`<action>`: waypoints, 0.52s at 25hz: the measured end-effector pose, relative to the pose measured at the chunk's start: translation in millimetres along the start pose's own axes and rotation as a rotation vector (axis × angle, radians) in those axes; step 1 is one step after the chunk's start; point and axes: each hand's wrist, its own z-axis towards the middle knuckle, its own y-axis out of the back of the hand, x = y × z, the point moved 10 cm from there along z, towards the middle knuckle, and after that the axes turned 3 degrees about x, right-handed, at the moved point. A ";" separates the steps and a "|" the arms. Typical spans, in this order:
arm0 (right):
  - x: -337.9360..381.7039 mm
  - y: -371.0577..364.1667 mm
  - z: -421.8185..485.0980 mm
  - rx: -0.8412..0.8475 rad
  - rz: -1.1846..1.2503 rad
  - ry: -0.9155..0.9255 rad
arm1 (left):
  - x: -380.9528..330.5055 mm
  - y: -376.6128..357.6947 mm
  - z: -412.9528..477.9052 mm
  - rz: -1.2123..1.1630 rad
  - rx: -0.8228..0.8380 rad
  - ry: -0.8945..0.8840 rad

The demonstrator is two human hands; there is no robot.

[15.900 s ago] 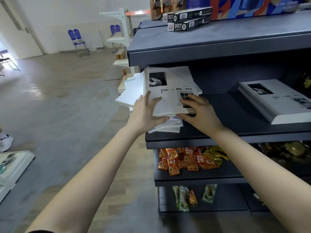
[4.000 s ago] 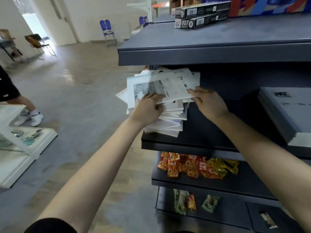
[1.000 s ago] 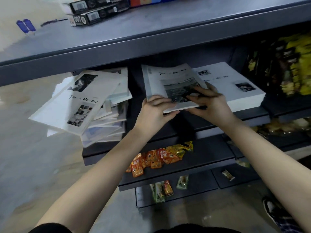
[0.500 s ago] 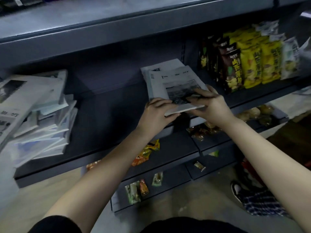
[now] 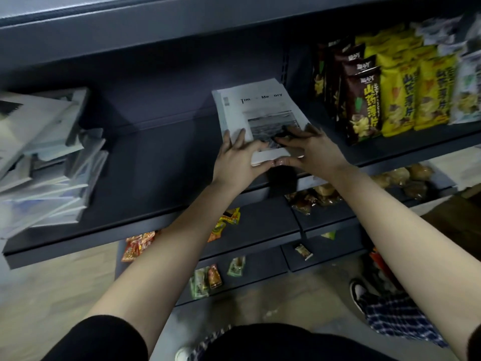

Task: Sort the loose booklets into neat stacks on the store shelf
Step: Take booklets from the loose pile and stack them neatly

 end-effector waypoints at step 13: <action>-13.5 0.6 24.4 0.066 0.115 -0.035 | -1.8 -6.3 28.1 -0.020 0.096 0.086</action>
